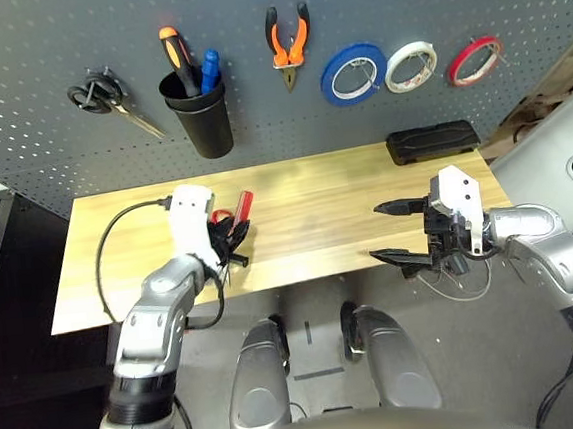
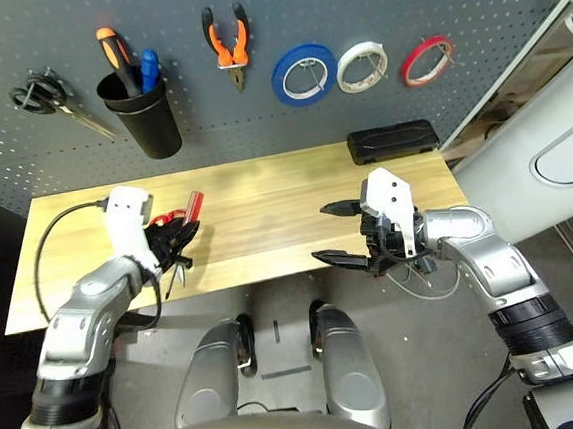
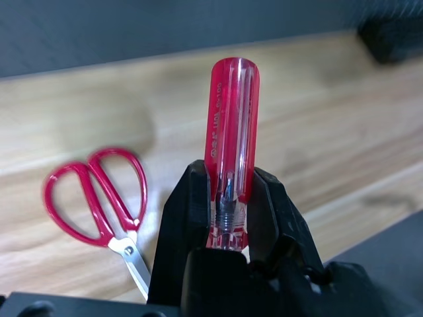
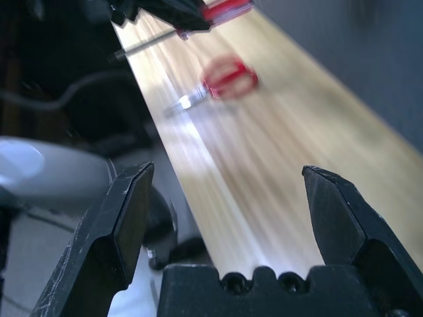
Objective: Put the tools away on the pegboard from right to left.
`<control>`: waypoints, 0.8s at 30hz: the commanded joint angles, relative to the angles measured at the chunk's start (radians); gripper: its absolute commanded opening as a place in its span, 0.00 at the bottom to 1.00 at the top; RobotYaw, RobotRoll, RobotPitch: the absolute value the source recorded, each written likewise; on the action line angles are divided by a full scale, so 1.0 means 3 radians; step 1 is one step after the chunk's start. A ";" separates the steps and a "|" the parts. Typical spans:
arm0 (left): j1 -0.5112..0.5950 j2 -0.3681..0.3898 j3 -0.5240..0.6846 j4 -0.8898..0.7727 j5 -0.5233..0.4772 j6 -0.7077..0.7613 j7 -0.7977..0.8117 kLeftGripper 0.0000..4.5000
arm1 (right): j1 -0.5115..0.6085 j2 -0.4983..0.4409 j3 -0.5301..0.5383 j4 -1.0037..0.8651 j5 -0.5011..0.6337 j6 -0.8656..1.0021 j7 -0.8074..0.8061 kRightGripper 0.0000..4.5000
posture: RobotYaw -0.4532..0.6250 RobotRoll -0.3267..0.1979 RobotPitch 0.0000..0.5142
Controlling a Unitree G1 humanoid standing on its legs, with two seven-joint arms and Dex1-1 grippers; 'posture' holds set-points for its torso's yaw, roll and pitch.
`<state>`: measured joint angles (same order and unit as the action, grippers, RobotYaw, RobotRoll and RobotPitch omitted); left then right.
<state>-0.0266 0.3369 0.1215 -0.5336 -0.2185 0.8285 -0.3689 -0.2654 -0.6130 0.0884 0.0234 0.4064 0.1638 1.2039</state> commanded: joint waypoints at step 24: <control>-0.1736 -0.0046 0.0709 0.0289 -0.0940 -0.0619 0.0297 0.19 | -0.0937 -0.0131 -0.0450 0.0374 0.0514 0.0119 0.0463 1.00 | 0.52 0.62 0.17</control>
<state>-0.5212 0.3281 0.3244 -0.4902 -0.4888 0.6808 -0.2871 -0.5445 -0.6506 -0.0292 0.1257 0.5690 0.2110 1.3426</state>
